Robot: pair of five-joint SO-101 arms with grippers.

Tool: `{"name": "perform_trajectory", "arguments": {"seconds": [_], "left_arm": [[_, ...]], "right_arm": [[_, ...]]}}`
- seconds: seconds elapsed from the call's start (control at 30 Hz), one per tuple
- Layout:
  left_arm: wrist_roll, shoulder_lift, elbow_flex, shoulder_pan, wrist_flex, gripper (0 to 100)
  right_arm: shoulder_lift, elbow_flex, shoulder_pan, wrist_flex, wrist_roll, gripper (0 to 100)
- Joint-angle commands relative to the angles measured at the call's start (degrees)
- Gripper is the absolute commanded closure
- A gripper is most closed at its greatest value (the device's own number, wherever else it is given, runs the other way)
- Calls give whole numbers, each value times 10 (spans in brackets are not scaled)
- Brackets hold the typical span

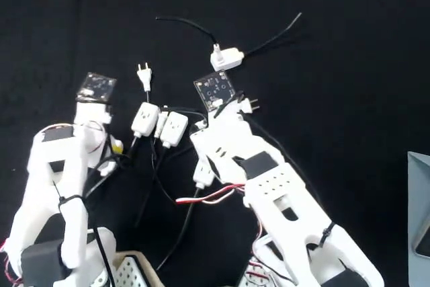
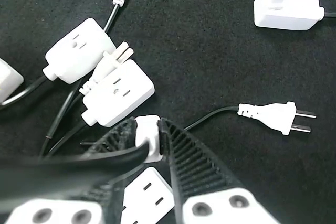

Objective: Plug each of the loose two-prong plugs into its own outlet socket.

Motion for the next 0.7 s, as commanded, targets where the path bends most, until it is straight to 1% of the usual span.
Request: {"name": "perform_trajectory", "arguments": {"seconds": [0.0,0.1,0.13,0.27,0.37,0.43,0.5,0.6,0.67], "left_arm": [[29,-18,-31,-31,3,747],[25,-18,-24,-26,3,746],[14,-16,-24,-25,3,746],[-69,-10,-23,-17,-1,760],[-120,-10,-23,-6,-4,831],[-147,-10,-21,1,-33,876],[-178,-10,-18,2,-71,895],[-229,-10,-17,2,-110,877],[-235,-10,-18,12,-126,841]], "right_arm": [[-15,-15,5,-11,4,987],[-15,-15,5,-11,4,986],[-15,-14,5,-11,4,986],[-15,-12,5,-11,4,986],[-15,-12,5,-4,4,986],[-15,-13,5,4,4,986],[-15,-13,5,4,4,986],[-15,-13,5,4,4,986],[-15,-12,5,4,4,986]]}}
